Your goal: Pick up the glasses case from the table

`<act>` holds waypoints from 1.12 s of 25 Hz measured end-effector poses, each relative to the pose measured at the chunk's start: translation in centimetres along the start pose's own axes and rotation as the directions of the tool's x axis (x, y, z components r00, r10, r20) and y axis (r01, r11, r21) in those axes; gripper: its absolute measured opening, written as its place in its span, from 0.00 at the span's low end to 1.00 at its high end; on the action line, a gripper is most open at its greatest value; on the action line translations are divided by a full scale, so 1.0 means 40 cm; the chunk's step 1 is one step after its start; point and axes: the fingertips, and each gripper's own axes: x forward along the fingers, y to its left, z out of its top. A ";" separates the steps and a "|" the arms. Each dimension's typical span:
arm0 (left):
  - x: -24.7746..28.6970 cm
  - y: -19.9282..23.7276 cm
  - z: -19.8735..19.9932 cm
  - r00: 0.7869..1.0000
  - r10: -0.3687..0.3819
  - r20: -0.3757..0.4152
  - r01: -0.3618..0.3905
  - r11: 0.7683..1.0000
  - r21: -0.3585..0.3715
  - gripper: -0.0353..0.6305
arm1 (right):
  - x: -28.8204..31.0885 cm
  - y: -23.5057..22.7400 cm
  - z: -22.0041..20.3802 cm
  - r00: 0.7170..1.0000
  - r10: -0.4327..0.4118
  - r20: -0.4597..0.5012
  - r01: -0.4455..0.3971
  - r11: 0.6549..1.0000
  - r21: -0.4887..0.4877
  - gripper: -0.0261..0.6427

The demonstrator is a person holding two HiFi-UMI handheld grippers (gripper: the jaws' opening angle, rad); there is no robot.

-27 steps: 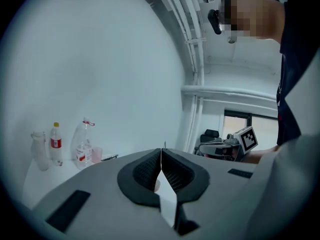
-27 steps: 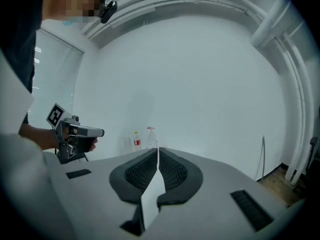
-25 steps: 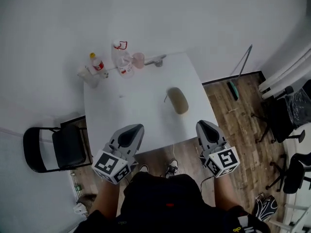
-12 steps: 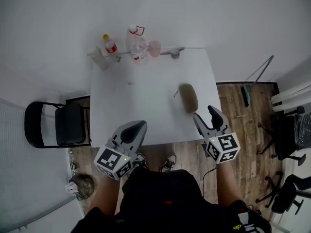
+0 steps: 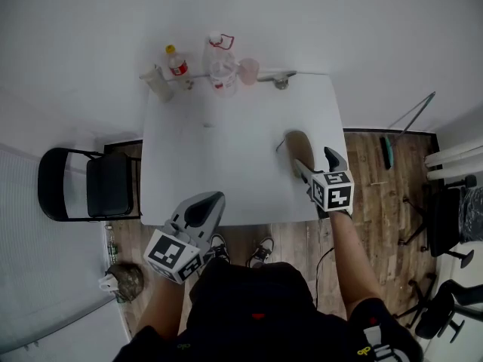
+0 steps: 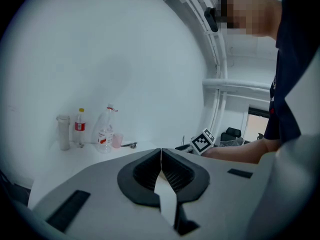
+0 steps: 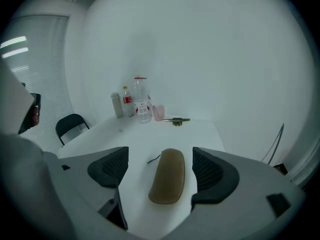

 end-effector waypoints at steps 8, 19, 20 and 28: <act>-0.004 0.040 -0.023 0.999 0.037 -0.016 -0.037 0.999 -0.024 0.09 | 0.189 -0.038 -0.117 0.979 0.011 -0.203 -0.004 0.999 0.037 0.61; -0.010 0.088 -0.050 0.996 0.071 -0.051 -0.073 0.996 -0.040 0.09 | 0.344 -0.077 -0.218 0.917 -0.009 -0.398 0.029 0.998 0.047 0.66; -0.014 0.093 -0.052 0.996 0.075 -0.054 -0.077 0.996 -0.041 0.09 | 0.352 -0.077 -0.225 0.912 -0.008 -0.411 0.033 0.998 0.054 0.66; -0.035 0.130 -0.063 0.995 0.084 -0.052 -0.087 0.994 -0.060 0.09 | 0.370 -0.075 -0.234 0.894 -0.013 -0.449 0.047 0.997 0.065 0.67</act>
